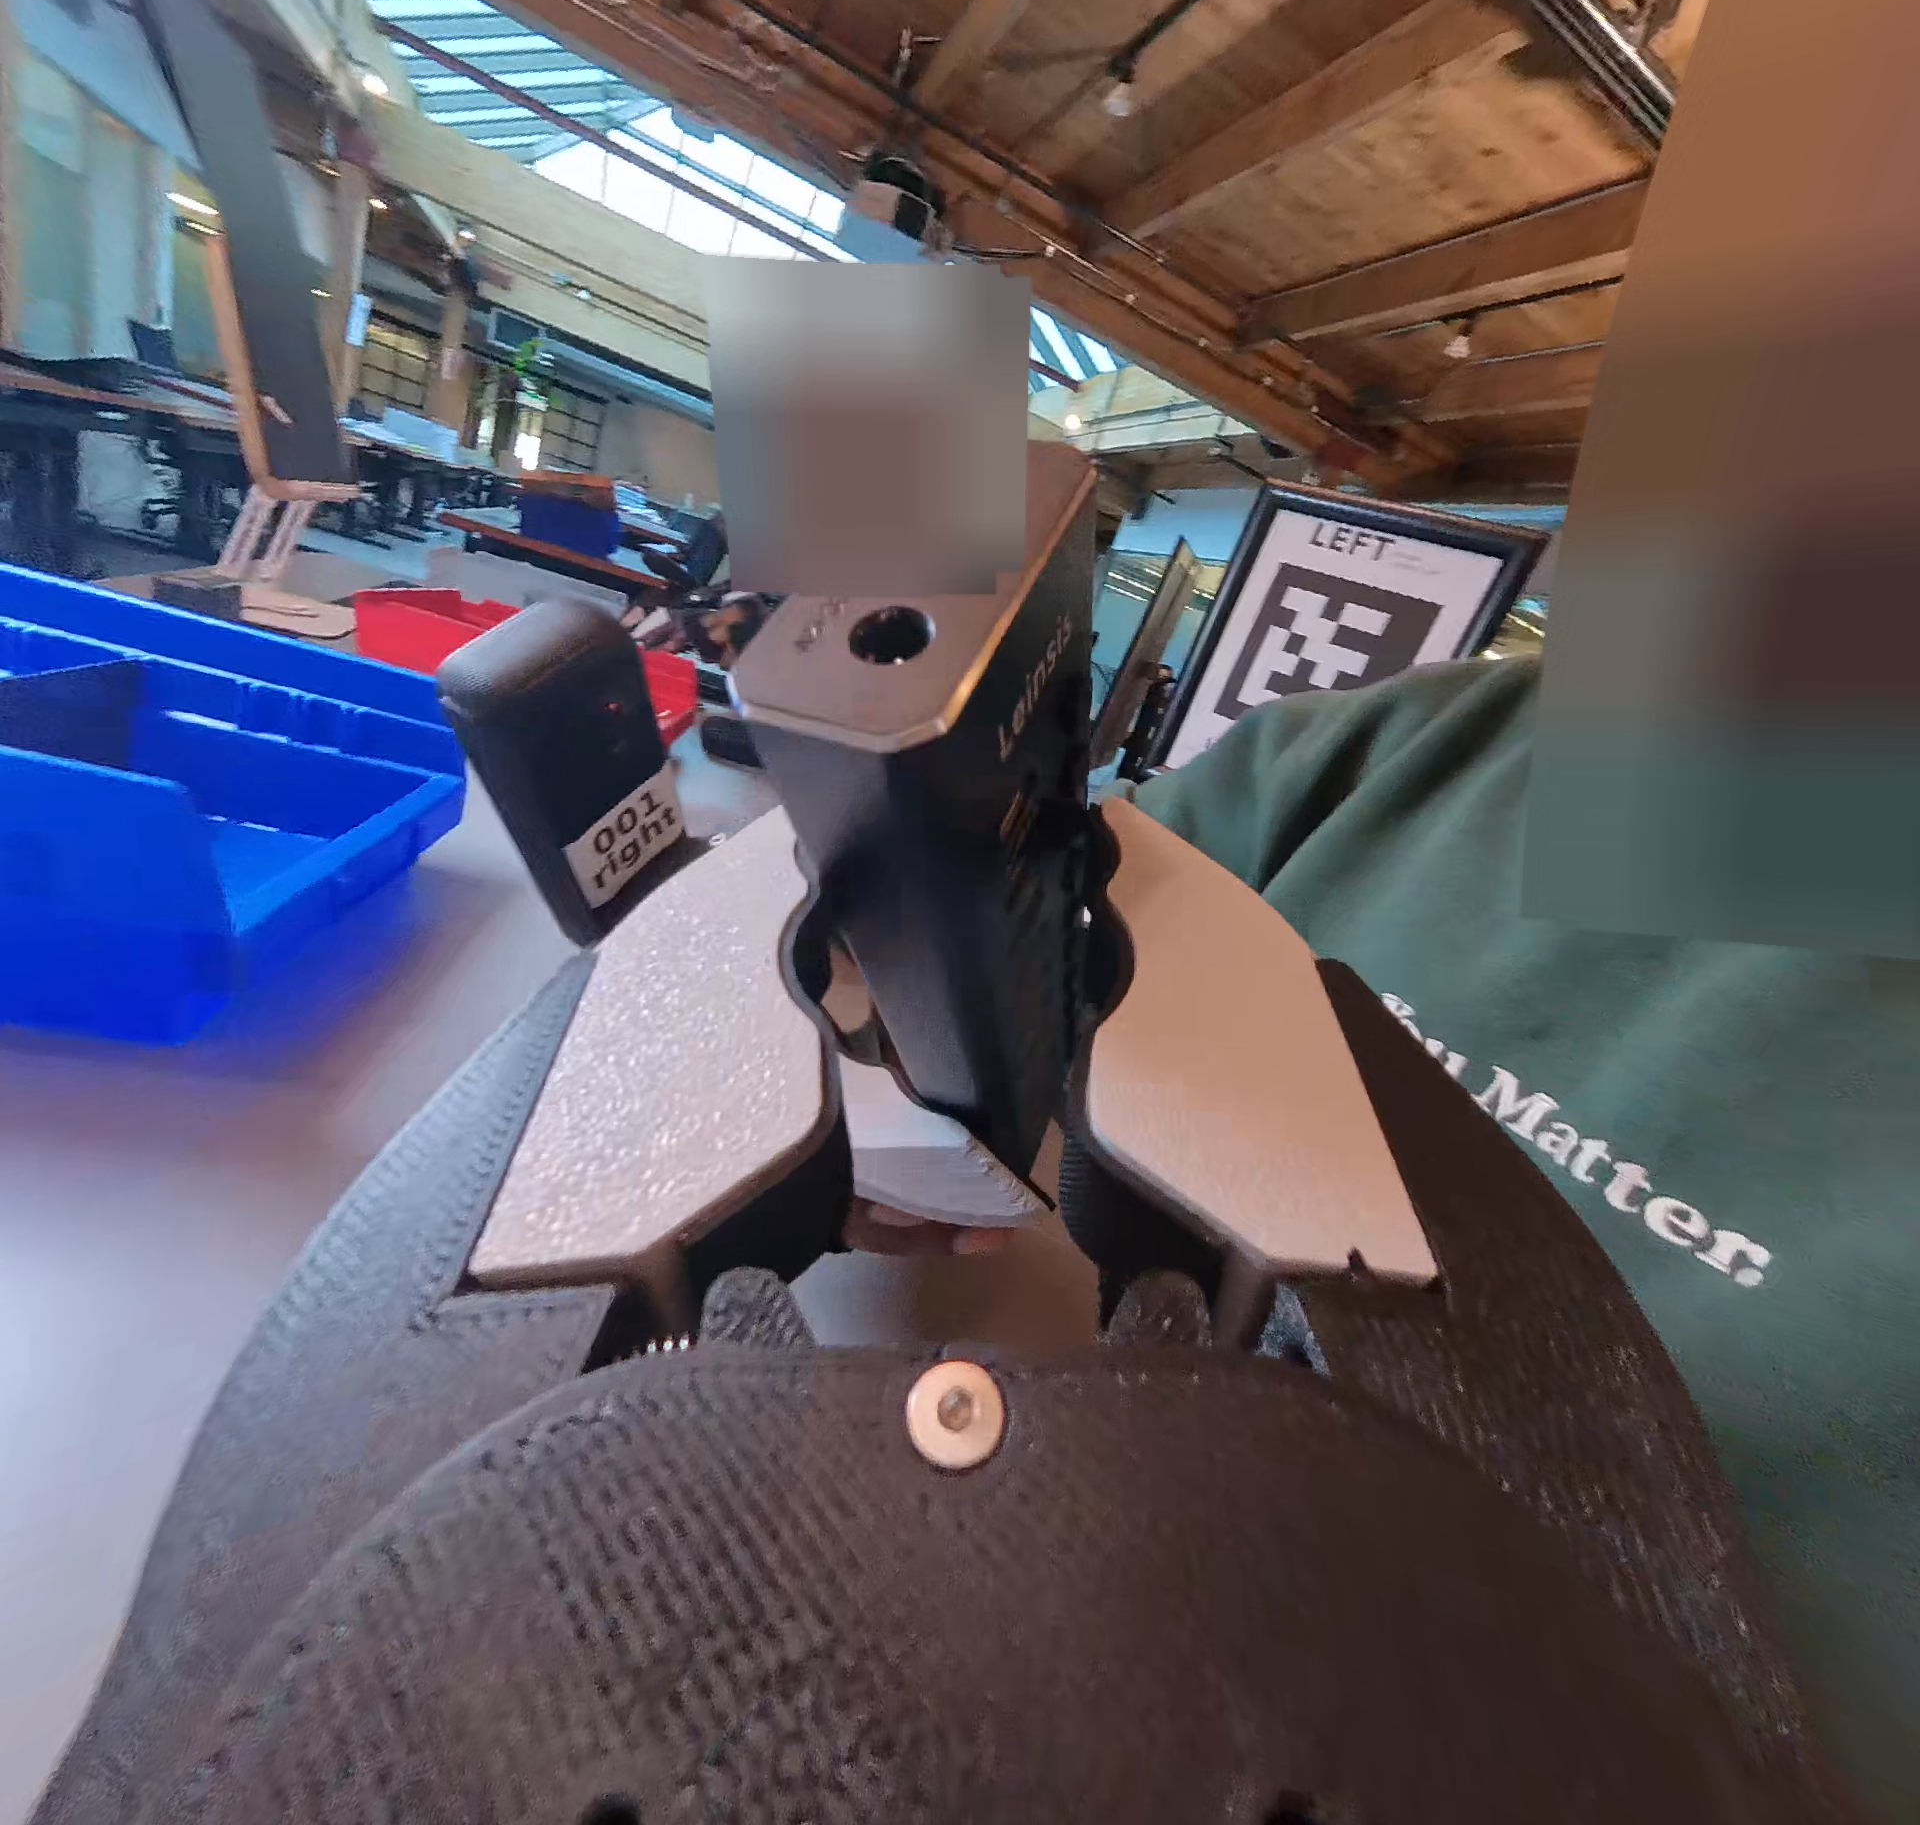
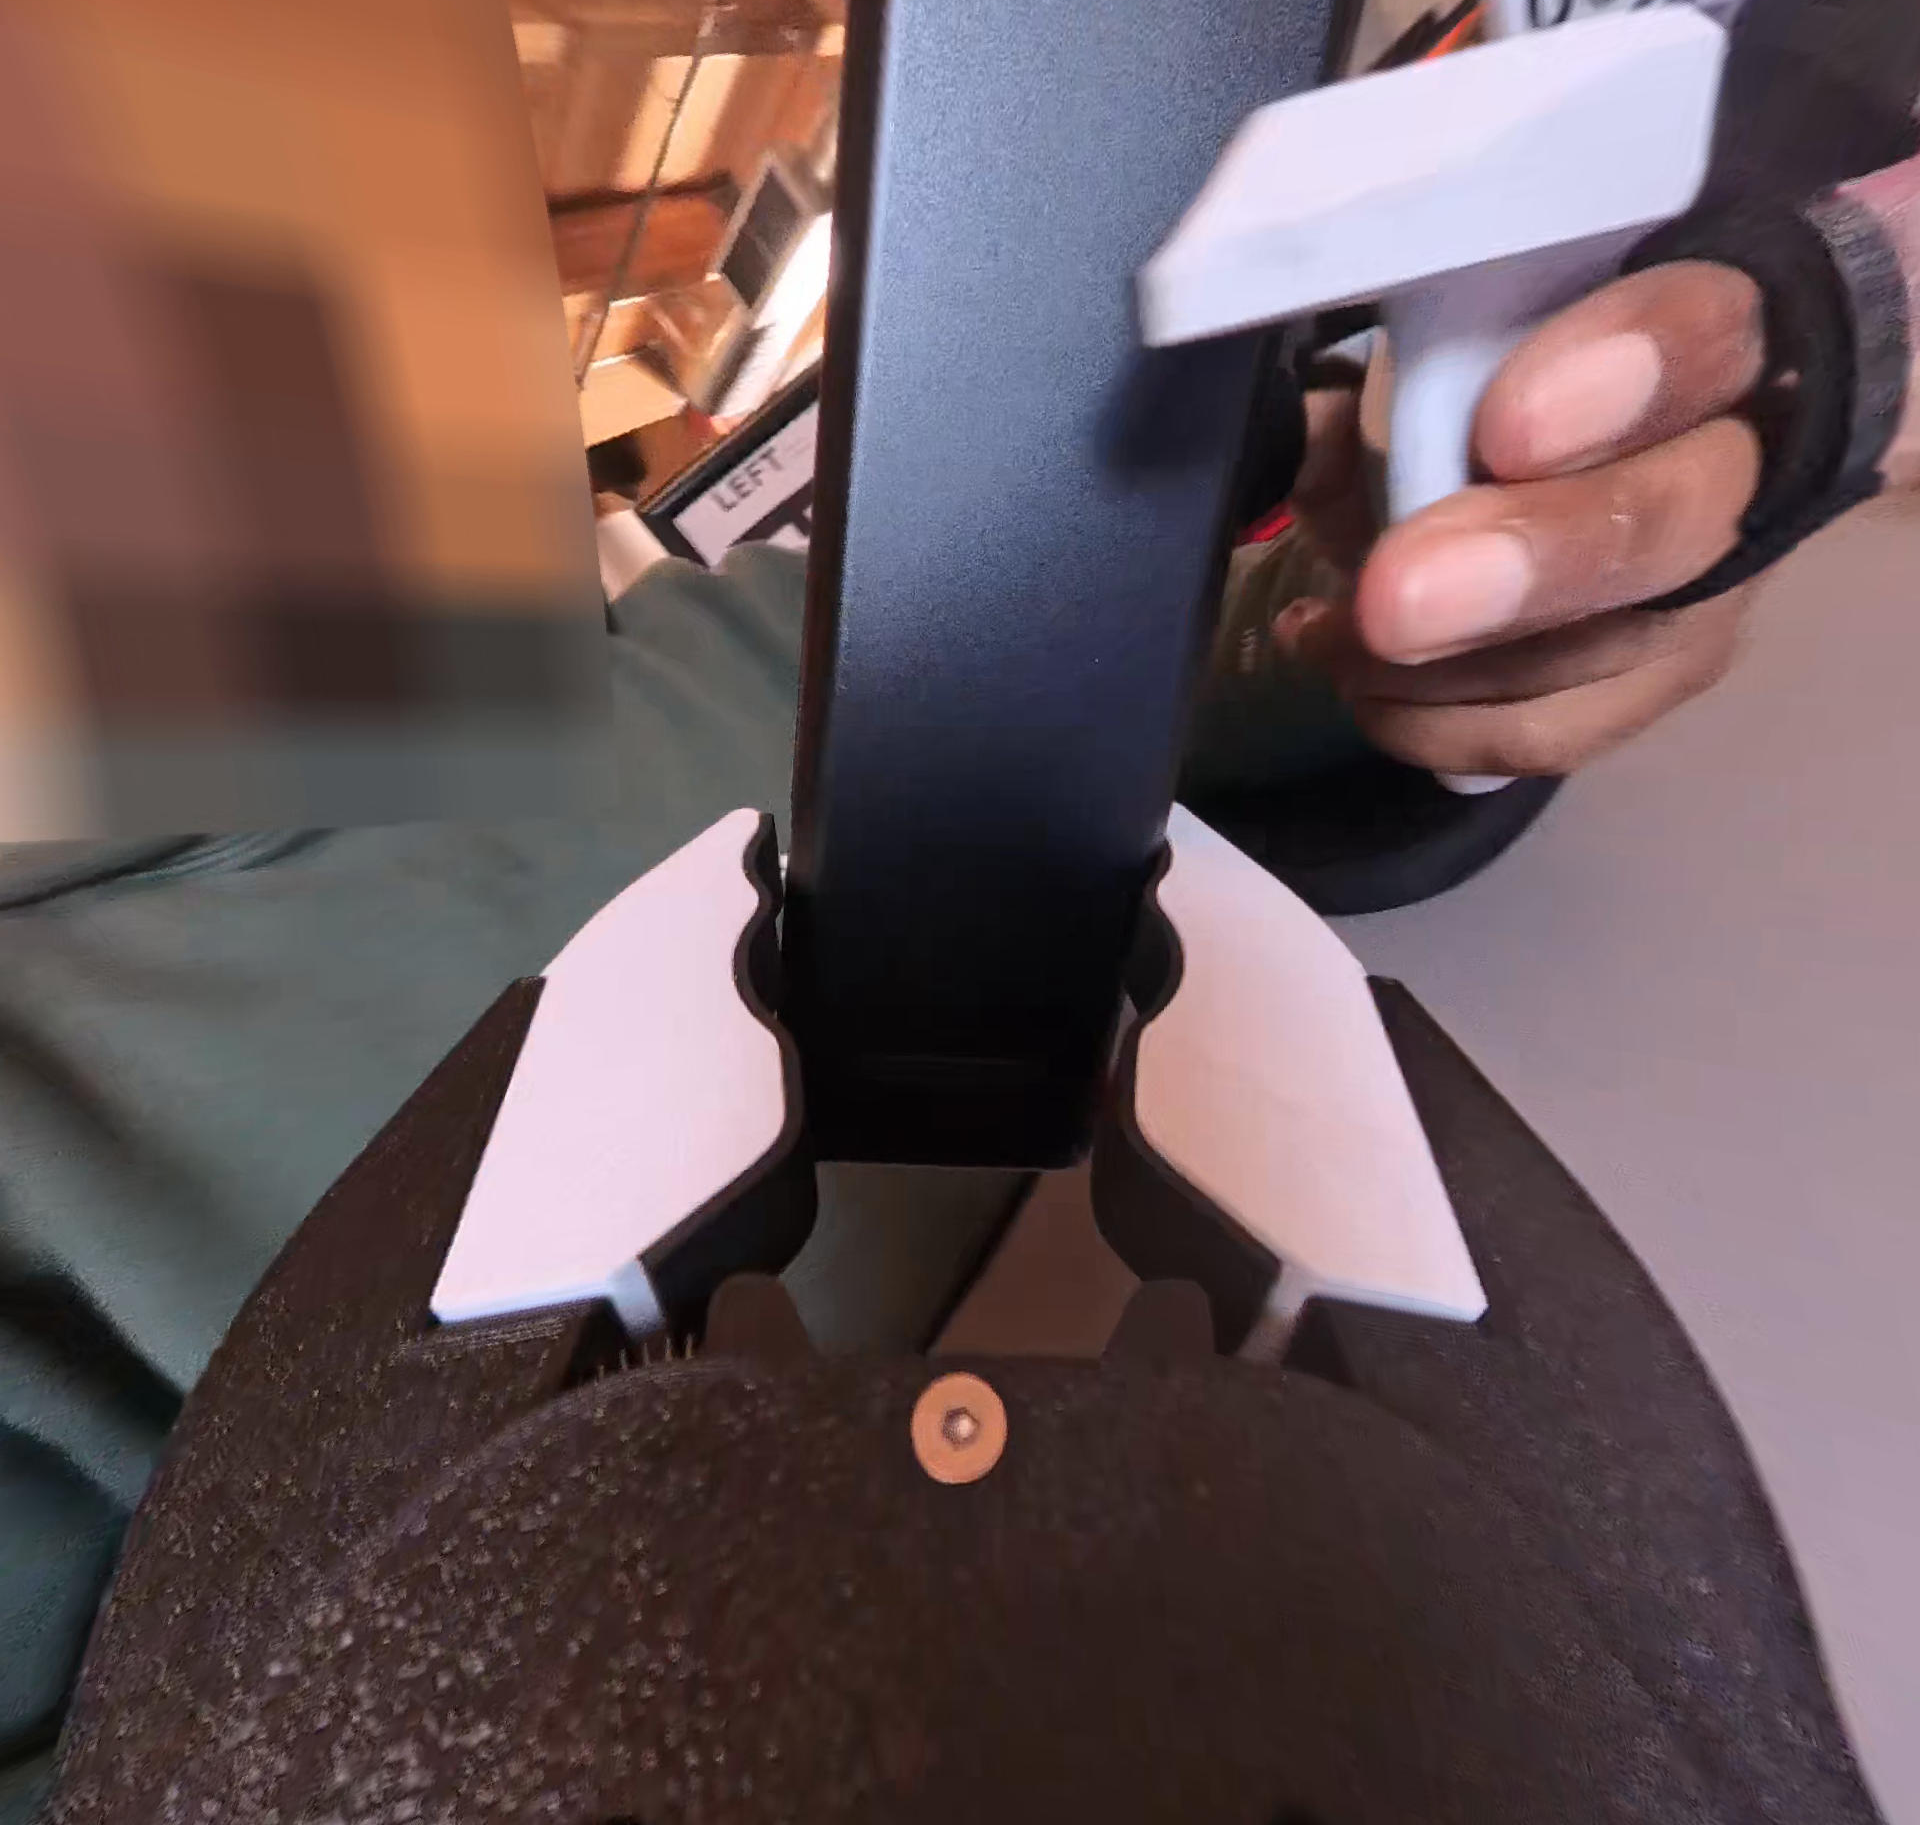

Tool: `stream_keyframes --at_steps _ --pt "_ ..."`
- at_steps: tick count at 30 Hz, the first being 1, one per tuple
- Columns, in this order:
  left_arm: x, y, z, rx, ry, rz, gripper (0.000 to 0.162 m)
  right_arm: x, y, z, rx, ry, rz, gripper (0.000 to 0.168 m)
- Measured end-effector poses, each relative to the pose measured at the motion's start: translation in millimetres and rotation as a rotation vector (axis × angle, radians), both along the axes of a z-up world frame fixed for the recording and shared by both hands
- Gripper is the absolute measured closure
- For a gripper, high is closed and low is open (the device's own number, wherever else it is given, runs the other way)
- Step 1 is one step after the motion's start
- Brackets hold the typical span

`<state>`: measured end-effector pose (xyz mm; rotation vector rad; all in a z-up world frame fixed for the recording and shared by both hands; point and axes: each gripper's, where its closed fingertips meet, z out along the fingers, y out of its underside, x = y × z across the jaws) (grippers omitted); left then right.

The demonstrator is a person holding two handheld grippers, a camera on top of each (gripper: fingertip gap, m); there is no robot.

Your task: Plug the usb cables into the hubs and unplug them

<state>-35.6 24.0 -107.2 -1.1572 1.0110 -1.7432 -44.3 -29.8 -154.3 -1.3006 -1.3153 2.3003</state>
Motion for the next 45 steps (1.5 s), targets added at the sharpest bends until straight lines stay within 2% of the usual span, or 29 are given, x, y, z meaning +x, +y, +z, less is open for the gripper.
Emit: stream_keyframes --at_steps 3,4,5,6,9,11,14,18,28,31,34,36,37,38,41,45 --pt "0 1 4 -0.01 0.0 0.021 0.118 1 0 5 -0.031 0.015 0.01 0.102" --pt "-1 7 6 -0.023 0.001 0.068 0.122 1 8 6 -0.042 0.005 -0.031 0.103" --pt "-2 15 7 -0.029 0.006 0.128 0.134 -1 20 5 -0.036 -0.01 -0.11 0.105" --pt "-2 25 2 -0.043 0.035 0.202 0.134 -2 35 2 -0.005 -0.03 -0.207 0.109" --pt "-5 52 -16 -0.16 0.093 0.325 0.134 1 65 -13 0.178 -0.137 -0.405 0.115" --pt "-8 65 -27 -0.253 0.105 0.355 0.134 1 78 -24 0.345 -0.206 -0.527 0.121" --pt "-9 72 -35 -0.336 0.096 0.362 0.134 1 85 -41 0.546 -0.307 -0.602 0.132" --pt "-4 70 -38 -0.353 0.107 0.346 0.134 -8 78 -48 0.506 -0.317 -0.584 0.132" --pt "7 63 -52 -0.386 0.156 0.304 0.134 -3 75 -48 0.117 -0.346 -0.431 0.14" --pt "4 58 -50 -0.278 0.222 0.247 0.13 6 69 -47 0.11 -0.371 -0.331 0.141" --pt "-6 55 -52 -0.177 0.331 0.219 0.113 15 59 -63 0.153 -0.479 -0.204 0.141" --pt "-9 47 -72 -0.112 0.463 0.186 0.118 22 52 -75 0.182 -0.555 -0.112 0.141" --pt "-11 48 -82 -0.112 0.5 0.2 0.128 25 50 -82 0.2 -0.592 -0.08 0.141" --pt "-11 46 -89 -0.139 0.514 0.198 0.129 28 50 -88 0.225 -0.627 -0.064 0.141" --pt "-19 54 -95 -0.256 0.494 0.257 0.13 28 60 -92 0.222 -0.65 -0.106 0.141" --pt "-35 74 -99 -0.399 0.424 0.447 0.132 27 93 -95 0.317 -0.689 -0.39 0.137"
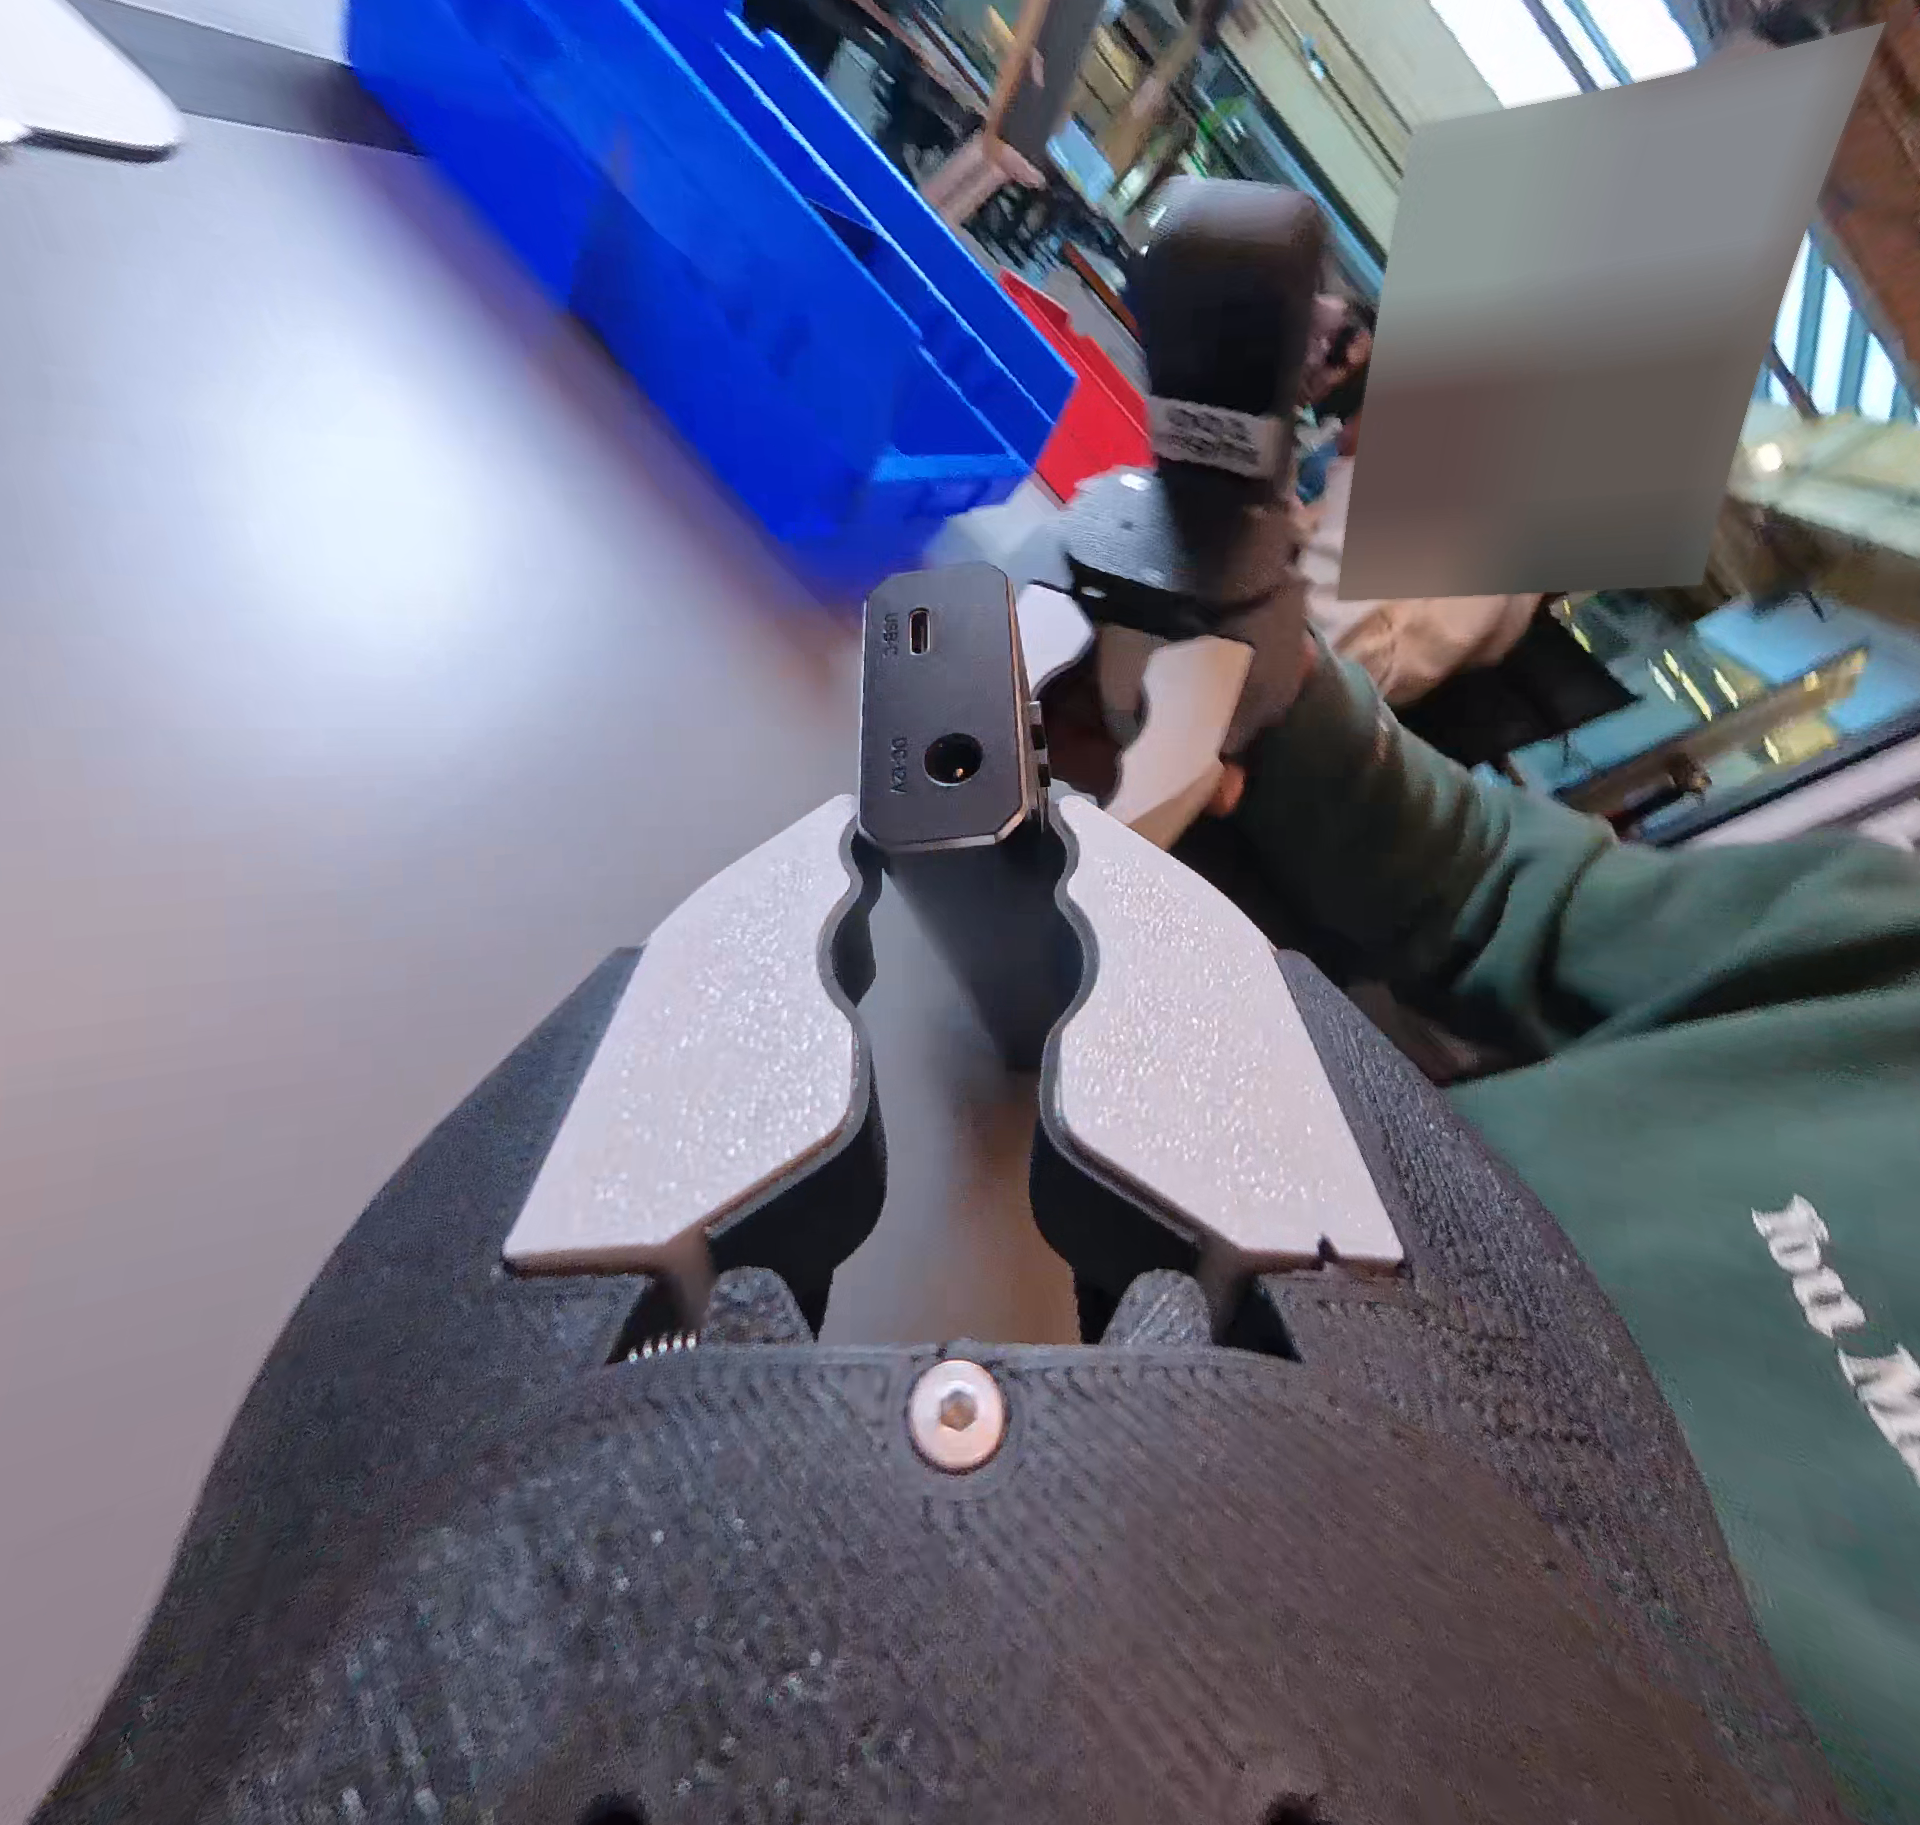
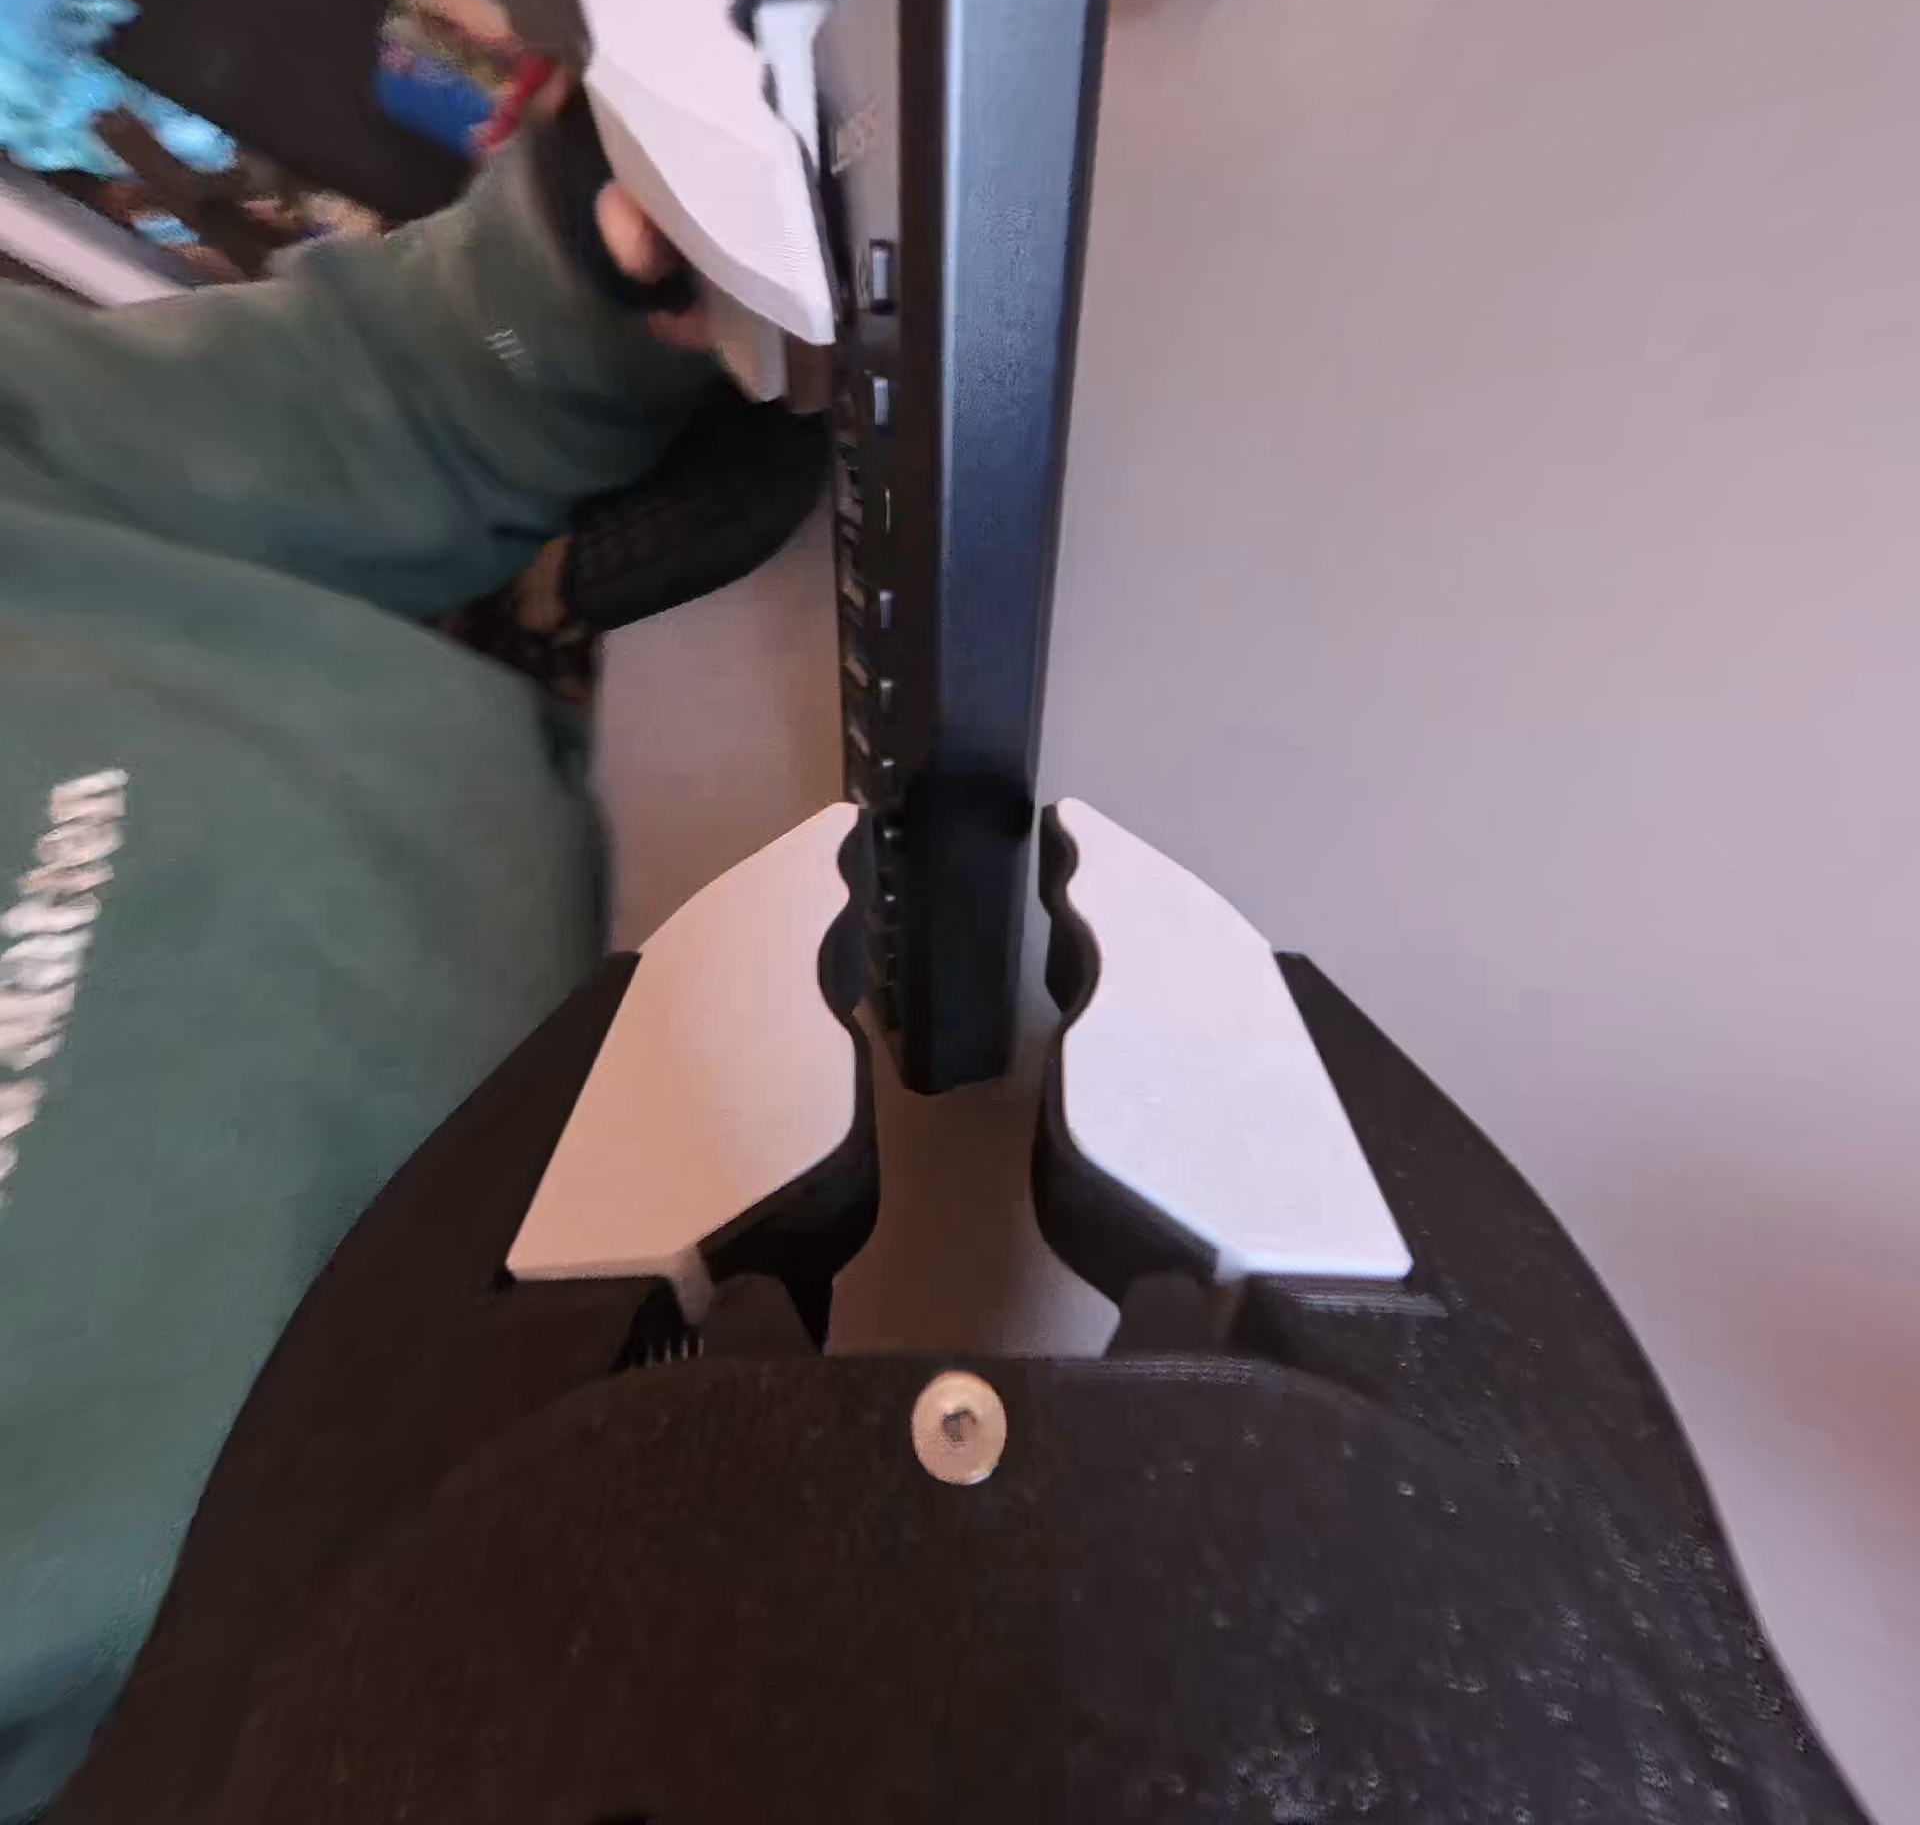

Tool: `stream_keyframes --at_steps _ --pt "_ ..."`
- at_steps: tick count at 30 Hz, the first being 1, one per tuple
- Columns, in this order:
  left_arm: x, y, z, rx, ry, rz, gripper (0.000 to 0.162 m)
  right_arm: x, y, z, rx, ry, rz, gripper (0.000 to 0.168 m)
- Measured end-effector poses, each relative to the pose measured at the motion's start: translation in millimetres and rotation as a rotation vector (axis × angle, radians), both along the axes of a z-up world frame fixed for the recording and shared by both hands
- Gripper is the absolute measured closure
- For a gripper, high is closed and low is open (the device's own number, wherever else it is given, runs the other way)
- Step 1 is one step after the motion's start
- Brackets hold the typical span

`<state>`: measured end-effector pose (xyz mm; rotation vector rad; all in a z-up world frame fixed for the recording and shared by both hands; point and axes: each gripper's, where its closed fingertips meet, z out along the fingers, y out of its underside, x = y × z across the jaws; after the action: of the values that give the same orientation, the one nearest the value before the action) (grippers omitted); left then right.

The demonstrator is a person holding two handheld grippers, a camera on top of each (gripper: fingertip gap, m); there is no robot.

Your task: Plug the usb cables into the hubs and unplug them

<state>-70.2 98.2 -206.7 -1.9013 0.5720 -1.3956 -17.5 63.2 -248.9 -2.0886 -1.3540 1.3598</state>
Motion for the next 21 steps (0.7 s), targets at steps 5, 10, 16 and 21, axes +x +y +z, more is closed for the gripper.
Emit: stream_keyframes --at_steps 5,10,16,21 --pt "-13 10 -10 -0.087 -0.054 0.189 0.131 4 5 -19 0.542 -0.276 -0.132 0.094" --pt "-22 14 -20 -0.146 -0.079 0.284 0.13 -10 -5 -34 0.644 -0.373 -0.14 0.104" --pt "-31 4 -28 -0.179 -0.082 0.324 0.129 -16 -6 -42 0.572 -0.44 -0.057 0.102" --pt "-35 -18 -35 -0.13 0.026 0.209 0.118 -2 -6 -43 0.506 -0.496 0.136 0.105"
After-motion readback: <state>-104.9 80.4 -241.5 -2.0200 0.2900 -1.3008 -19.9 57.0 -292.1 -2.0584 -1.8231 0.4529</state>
